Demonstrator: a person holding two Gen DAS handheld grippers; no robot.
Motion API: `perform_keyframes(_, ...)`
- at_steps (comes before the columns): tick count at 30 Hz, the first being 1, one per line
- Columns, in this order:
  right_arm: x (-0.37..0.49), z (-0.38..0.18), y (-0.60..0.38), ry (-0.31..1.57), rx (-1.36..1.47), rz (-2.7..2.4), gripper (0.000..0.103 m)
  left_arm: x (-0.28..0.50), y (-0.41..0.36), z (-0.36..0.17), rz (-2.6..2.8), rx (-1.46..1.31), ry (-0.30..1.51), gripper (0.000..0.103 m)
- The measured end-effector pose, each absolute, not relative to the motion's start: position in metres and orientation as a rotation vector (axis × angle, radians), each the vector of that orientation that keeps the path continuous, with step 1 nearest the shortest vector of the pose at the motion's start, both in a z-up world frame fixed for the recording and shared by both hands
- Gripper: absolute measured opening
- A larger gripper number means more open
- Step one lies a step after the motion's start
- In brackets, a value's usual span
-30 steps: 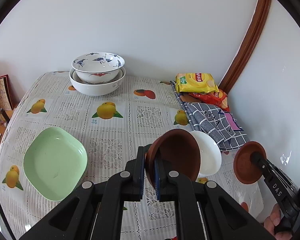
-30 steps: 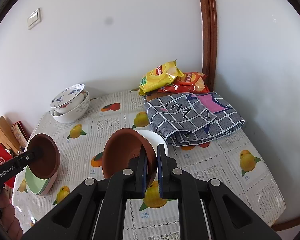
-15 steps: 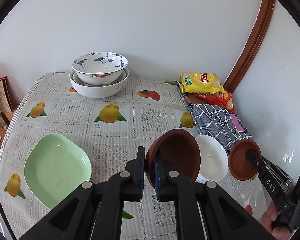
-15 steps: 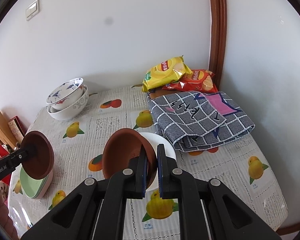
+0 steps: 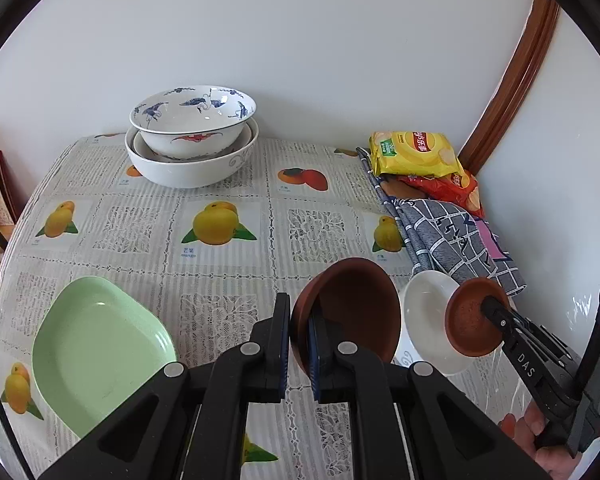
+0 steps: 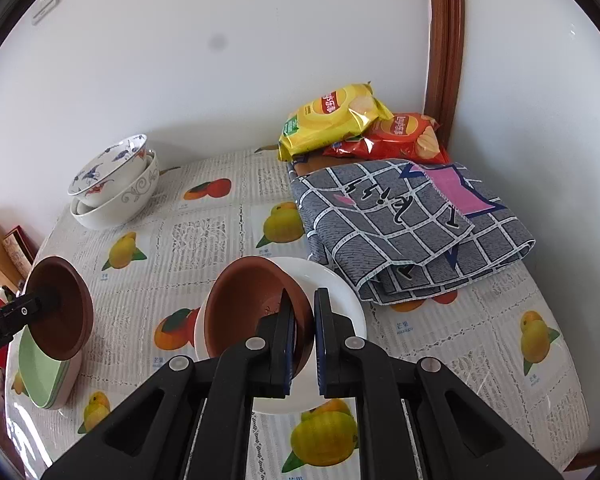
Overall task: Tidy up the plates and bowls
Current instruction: 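Carry the right gripper's brown dish over the white bowl and lower it in, then open the right gripper to release the brown dish and withdraw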
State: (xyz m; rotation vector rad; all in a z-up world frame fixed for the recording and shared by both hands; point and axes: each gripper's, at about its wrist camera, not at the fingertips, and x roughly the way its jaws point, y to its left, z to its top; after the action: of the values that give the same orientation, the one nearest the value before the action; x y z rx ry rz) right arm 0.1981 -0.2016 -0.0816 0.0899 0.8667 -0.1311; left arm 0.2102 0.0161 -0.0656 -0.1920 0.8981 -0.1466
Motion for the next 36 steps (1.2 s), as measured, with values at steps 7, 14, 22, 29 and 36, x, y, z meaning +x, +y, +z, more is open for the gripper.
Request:
perform_keyframes(7,0.207,-0.103,-0.202,0.912,0.084,-0.145,0.009,0.222,0.014,-0.081,-0.156,-0.191,0.934,0.008)
perform_keyframes(14,0.214,-0.118,-0.202,0.948,0.083,-0.142,0.009,0.230,0.011,-0.092,-0.164,-0.191,0.958,0.008)
perform_keyframes(22,0.224,-0.134,-0.203,0.987,0.095,-0.155,0.009,0.239,0.008,-0.104,-0.169,-0.186,0.984,0.008)
perform_keyframes(29,0.230,-0.138,-0.200,0.998,0.064,-0.147,0.009,0.245,0.005,-0.112,-0.179,-0.187,0.998,0.008)
perform_keyframes(36,0.233,-0.146,-0.192,1.024,-0.018,-0.150,0.011,0.248,0.004,-0.118,-0.187,-0.180,1.012,0.008)
